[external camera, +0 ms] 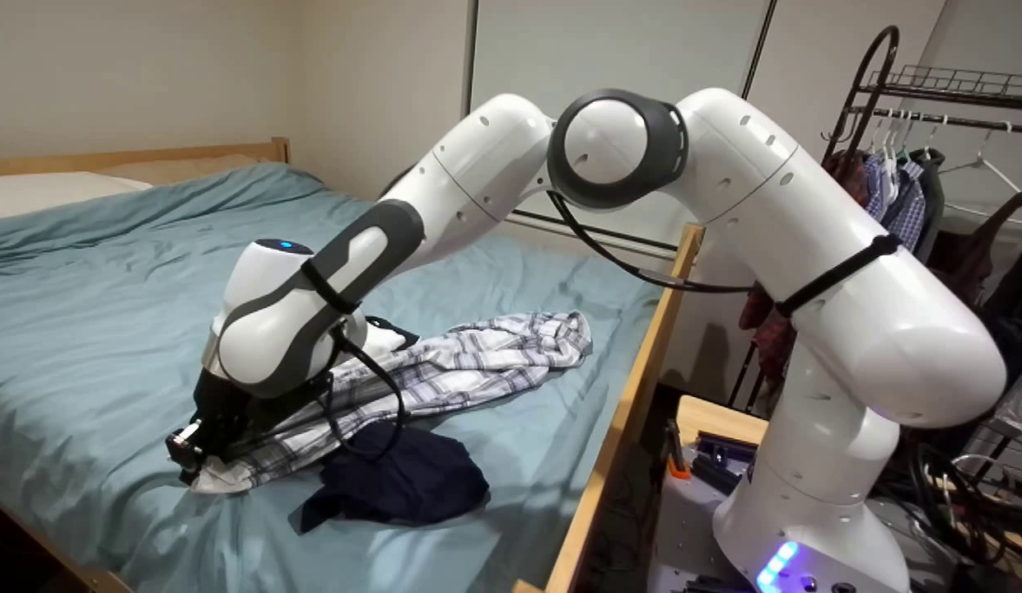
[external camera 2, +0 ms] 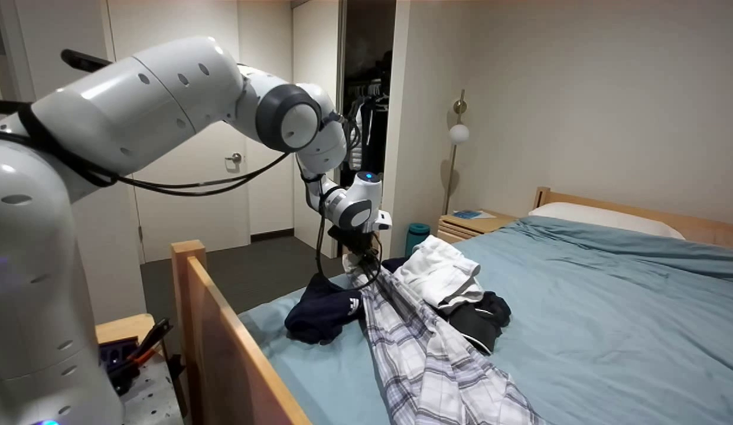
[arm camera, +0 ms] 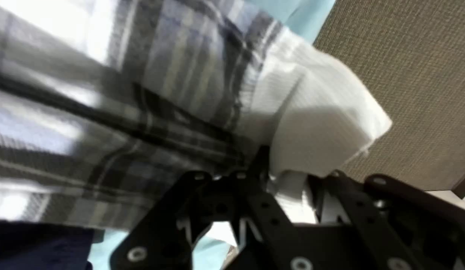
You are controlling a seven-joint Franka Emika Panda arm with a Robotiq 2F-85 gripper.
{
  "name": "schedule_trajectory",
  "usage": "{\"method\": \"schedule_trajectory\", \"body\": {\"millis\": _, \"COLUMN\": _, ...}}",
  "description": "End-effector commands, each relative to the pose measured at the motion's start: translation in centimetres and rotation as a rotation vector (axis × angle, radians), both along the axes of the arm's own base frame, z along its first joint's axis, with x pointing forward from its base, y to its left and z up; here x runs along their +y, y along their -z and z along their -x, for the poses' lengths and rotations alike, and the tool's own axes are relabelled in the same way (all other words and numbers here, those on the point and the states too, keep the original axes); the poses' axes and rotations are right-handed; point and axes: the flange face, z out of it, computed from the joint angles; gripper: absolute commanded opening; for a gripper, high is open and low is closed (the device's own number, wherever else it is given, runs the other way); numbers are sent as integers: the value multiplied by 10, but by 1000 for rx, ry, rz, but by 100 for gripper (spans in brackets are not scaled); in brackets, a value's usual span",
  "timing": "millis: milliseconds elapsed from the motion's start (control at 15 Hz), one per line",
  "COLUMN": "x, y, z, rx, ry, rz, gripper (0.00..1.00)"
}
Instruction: Fold the checked trousers
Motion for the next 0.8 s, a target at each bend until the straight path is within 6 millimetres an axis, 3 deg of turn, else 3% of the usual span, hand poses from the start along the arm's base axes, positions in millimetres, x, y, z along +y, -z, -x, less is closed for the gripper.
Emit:
{"method": "schedule_trajectory", "body": {"millis": 0, "x": 10, "y": 2, "z": -7, "rx": 4, "ry": -58, "rz": -52, "gripper": 12}}
{"method": "schedule_trajectory", "body": {"millis": 200, "x": 10, "y": 3, "z": -5, "rx": 10, "ry": -54, "rz": -43, "gripper": 1}}
{"method": "schedule_trajectory", "body": {"millis": 533, "x": -2, "y": -4, "z": 3, "rx": 30, "ry": 24, "rz": 25, "gripper": 5}}
{"method": "schedule_trajectory", "body": {"millis": 733, "x": -26, "y": -26, "z": 25, "rx": 25, "ry": 179, "rz": 91, "gripper": 5}}
